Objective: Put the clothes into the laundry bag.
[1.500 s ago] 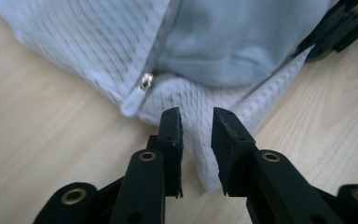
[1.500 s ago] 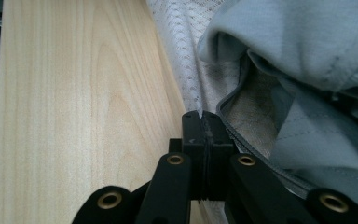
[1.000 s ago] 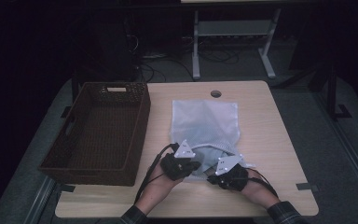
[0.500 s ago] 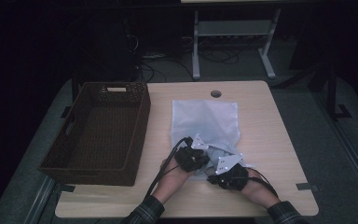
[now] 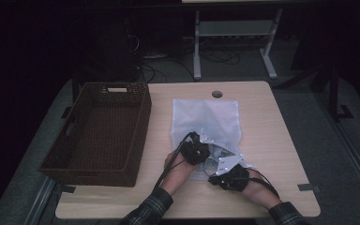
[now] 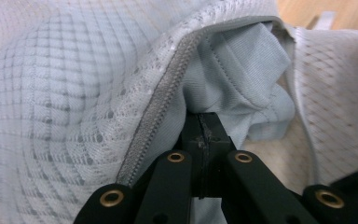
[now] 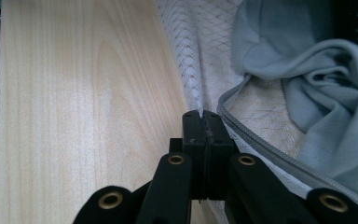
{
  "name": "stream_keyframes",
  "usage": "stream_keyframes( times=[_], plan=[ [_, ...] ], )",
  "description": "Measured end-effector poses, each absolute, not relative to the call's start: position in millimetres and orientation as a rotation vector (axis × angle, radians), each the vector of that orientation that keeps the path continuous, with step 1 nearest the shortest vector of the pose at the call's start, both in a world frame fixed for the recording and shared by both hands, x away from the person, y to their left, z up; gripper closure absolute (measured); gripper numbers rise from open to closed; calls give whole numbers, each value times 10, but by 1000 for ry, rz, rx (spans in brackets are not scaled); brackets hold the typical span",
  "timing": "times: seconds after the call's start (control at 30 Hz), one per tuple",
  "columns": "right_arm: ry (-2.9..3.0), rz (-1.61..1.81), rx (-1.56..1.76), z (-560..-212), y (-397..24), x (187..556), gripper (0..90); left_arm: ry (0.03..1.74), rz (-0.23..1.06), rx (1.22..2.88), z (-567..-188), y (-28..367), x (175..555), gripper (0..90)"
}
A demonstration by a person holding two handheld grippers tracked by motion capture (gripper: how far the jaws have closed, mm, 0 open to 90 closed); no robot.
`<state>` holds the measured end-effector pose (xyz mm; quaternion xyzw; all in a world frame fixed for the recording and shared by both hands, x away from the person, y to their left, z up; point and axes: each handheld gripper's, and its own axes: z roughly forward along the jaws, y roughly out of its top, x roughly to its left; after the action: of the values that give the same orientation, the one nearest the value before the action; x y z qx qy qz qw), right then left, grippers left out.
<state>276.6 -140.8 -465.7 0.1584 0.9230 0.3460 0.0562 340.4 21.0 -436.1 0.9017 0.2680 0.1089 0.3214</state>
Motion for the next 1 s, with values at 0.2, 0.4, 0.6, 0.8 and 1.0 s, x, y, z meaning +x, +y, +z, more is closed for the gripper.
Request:
stream_keyframes(
  times=[0.2,0.4,0.6,0.8,1.0],
  plan=[
    [2801,1040,477,-4653,-1403,2765,894,731,303,2367,-4374,196,3521,900],
    [2803,1033,476,-4650,-1397,2766,895,754,331,2366,-4403,183,3639,900],
    [2802,1031,476,-4649,-1396,2767,895,777,361,2350,-4424,166,3763,900],
    [2803,1027,479,-4647,-1395,2766,896,796,380,2344,-4432,125,3900,900],
    [2802,1028,480,-4646,-1394,2768,895,816,382,2332,-4441,94,4019,900]
  ],
)
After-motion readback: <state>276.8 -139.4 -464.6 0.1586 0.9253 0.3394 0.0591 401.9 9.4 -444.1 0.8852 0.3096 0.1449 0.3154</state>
